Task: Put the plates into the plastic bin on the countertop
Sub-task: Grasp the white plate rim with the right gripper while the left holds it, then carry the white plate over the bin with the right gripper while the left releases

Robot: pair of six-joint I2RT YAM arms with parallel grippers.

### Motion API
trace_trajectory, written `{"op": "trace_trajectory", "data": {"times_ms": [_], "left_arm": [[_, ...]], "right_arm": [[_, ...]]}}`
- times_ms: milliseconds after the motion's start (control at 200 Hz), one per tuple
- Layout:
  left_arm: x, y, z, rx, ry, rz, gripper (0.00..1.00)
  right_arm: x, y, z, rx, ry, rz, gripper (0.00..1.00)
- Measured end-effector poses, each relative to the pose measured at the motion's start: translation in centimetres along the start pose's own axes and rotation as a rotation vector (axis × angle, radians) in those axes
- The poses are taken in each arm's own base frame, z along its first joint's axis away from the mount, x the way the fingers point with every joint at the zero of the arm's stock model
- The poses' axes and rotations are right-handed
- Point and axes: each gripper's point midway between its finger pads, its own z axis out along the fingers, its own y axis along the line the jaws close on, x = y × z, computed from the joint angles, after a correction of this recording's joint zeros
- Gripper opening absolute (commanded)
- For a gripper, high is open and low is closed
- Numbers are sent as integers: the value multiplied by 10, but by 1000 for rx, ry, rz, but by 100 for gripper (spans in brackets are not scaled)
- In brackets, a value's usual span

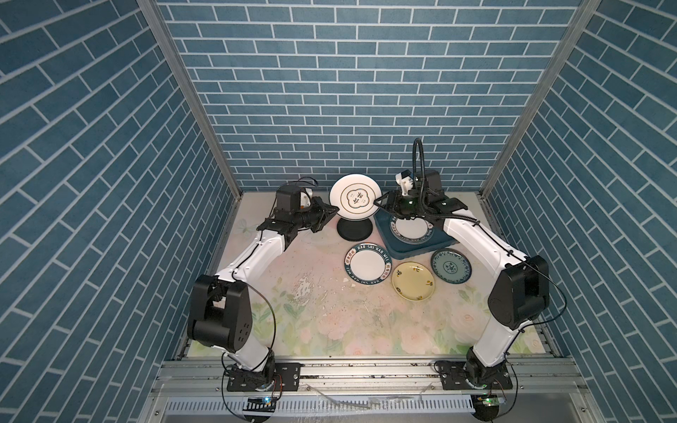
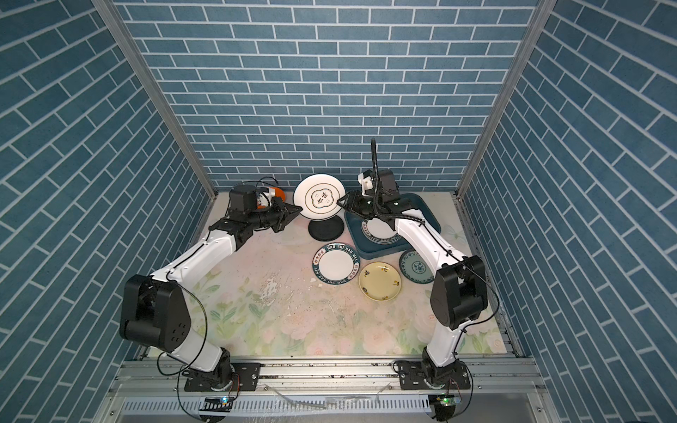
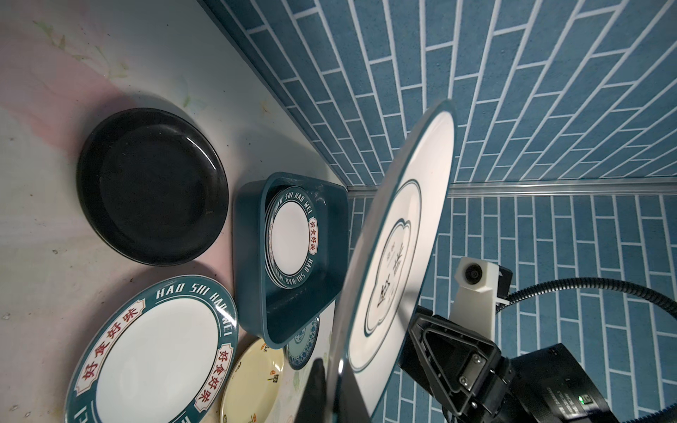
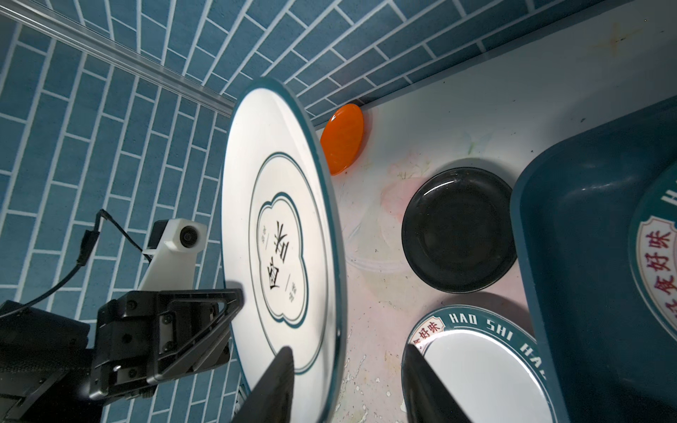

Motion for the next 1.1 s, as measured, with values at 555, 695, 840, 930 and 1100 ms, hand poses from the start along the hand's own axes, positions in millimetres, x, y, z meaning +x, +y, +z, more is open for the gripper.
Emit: {"op": "trace_trajectory", "data": {"times_ms": [555,695,840,930,1100], "left_arm": [[-4,1,7,6,1,-3,2],[-4,0,7,8,1,2,4],[-2,-1,8,13,4,12,7],[-2,-2,8,14,4,14,10],[-2,-2,8,16,4,12,14]], "right_arm": [[-4,2,-1,-10,-15,34,12],[-5,3,-1,-14,-19,59,8],[-8,3,-1,-18,-26,93,2],[-8,2,-1,-18,-27,107,0],[-9,3,-1,-20,-29,103,0]]}}
